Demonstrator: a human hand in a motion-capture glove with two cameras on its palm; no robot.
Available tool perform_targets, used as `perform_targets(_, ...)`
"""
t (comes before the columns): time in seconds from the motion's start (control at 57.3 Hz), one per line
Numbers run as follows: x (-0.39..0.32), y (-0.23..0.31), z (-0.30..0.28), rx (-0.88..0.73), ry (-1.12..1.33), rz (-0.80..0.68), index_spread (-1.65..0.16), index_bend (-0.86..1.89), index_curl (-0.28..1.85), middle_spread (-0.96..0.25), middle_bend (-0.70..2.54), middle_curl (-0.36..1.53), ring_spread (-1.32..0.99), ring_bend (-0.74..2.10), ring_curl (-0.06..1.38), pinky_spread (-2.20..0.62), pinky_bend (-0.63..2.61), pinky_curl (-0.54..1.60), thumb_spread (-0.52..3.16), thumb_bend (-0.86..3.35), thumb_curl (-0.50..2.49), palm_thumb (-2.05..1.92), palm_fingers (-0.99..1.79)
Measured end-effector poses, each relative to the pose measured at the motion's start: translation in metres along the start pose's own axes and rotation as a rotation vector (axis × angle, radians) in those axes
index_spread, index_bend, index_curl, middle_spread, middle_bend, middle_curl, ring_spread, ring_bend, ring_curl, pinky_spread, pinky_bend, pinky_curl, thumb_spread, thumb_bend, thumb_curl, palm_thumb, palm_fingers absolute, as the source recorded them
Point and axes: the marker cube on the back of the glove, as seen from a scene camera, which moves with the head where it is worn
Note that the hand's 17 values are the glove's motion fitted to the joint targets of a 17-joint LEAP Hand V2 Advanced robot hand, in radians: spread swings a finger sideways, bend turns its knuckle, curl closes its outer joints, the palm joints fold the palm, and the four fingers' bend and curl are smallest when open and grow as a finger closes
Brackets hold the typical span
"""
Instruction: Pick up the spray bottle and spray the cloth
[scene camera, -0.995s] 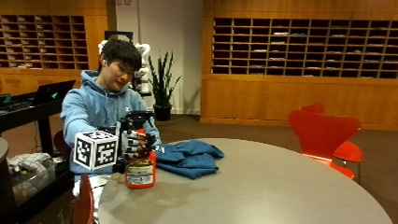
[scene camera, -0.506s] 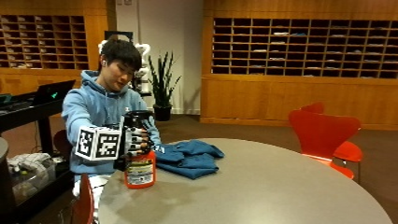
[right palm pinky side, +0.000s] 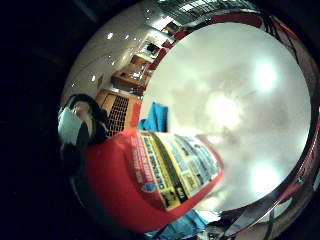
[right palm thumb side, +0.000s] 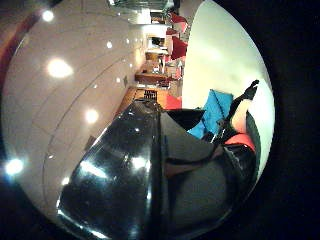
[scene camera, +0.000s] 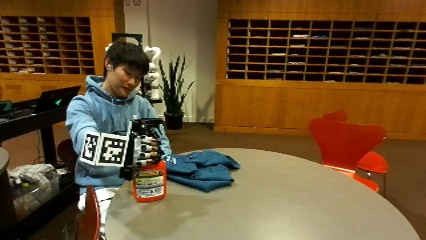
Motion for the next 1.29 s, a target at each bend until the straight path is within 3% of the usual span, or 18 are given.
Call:
perform_targets(0.436,-0.010,-0.005,0.007,-0.016,0.072,0.034,-0.20,0.48,0.56,-0.13,0.61,0.50,-0.20,0.56,0.45,-0.24,0.30,0.37,0.21,-0.03,0.78,0.87,1.40)
perform_targets(0.908,-0.112,-0.021,0.113,-0.553,1.082,0.159,-0.19,0.52,0.55,-0.12,0.62,0.50,-0.20,0.57,0.45,-0.25,0.32,0.37,0.18,-0.03,0.79,0.87,1.41)
perform_targets(1.117,-0.144,-0.024,0.158,-0.623,1.395,0.214,-0.18,0.53,0.54,-0.12,0.62,0.50,-0.20,0.58,0.45,-0.26,0.32,0.37,0.17,-0.03,0.79,0.87,1.40)
perform_targets(1.292,-0.149,-0.026,0.184,-0.639,1.489,0.271,-0.18,0.54,0.54,-0.12,0.62,0.50,-0.20,0.58,0.45,-0.25,0.32,0.38,0.17,-0.03,0.79,0.87,1.40)
